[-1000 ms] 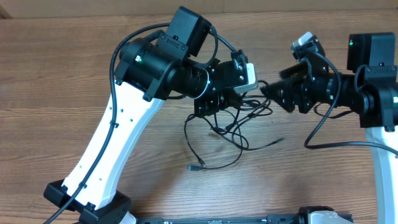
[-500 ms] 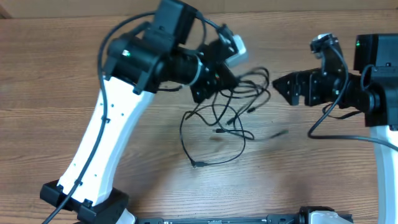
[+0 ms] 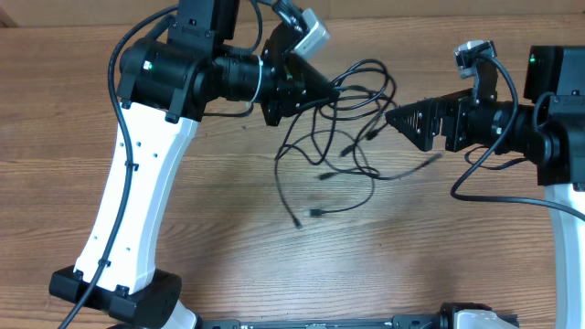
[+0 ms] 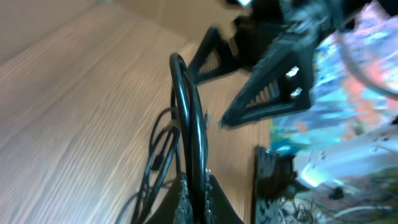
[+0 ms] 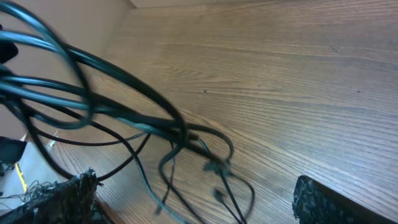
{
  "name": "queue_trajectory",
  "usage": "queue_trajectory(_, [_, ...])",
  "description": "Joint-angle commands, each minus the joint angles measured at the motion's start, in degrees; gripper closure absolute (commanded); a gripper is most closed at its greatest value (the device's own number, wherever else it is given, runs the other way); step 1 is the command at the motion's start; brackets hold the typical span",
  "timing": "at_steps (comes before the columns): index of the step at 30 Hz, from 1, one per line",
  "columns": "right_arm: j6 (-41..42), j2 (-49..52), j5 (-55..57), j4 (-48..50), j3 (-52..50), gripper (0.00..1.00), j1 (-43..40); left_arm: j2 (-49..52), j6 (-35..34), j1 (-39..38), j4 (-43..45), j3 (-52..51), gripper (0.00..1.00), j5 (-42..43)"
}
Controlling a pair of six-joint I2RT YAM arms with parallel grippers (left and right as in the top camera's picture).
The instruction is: Untangle cables
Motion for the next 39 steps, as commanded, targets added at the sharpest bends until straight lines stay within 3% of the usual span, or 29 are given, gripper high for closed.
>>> queue_trajectory(1, [-1.0,-0.1,-1.4,0.2,1.1,0.00,0.2,-0.8,-6.6,0.1,4.9,0.5,0.96,7.2])
queue_trajectory(7, [-1.0,0.3,-1.4,1.1,1.0,0.00,0.2,-0.8,-19.8,0.0,16.9,0.5,0.96,10.4])
queue_trajectory(20, [-0.3,8.4,-0.9,7.7,1.0,0.00,0.2,-0.8,-19.8,-2.3,15.3,0.5,0.96,11.6])
queue_trajectory(34, [7.9,12.2,39.9,2.4,0.6,0.00,-1.7,-0.8,-19.8,-0.2,14.9,0.5,0.96,15.1])
queue_trajectory(39, [7.9,12.2,40.0,1.3,0.6,0.00,-2.9,-0.8,-19.8,1.6,14.2,0.5,0.96,15.5])
